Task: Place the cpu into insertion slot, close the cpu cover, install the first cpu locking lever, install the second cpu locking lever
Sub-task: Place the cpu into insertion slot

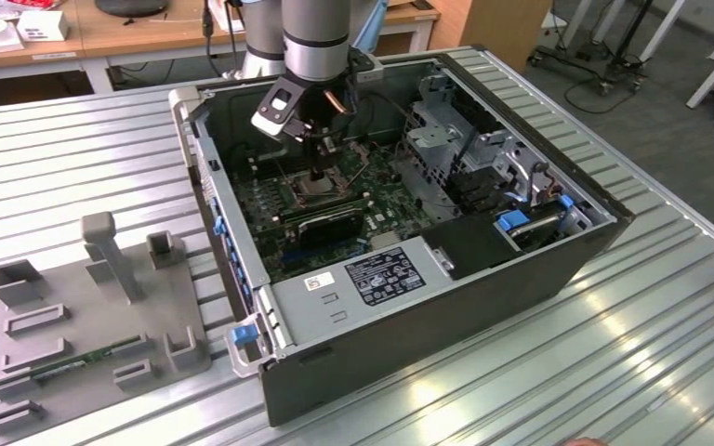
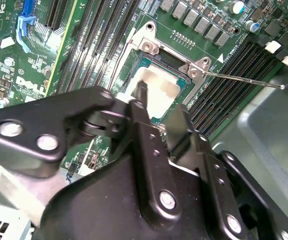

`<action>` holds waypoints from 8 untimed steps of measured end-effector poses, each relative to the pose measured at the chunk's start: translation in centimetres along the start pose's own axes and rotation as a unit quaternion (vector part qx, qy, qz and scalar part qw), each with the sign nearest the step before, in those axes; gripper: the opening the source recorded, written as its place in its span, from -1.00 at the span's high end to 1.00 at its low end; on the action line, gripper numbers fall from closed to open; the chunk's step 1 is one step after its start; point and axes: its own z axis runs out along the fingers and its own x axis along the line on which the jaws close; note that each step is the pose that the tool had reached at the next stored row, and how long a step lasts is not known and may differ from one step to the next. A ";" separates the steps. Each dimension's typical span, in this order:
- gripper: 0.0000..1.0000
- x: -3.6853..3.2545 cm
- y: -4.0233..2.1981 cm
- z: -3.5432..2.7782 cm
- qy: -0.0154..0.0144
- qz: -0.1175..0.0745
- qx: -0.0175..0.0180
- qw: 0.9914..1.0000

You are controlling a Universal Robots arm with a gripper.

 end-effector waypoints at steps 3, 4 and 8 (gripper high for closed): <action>0.54 0.00 0.00 0.00 0.000 0.000 0.000 1.000; 0.54 0.00 0.00 -0.01 0.000 0.000 0.000 1.000; 0.79 0.00 0.00 -0.01 0.000 0.000 0.000 1.000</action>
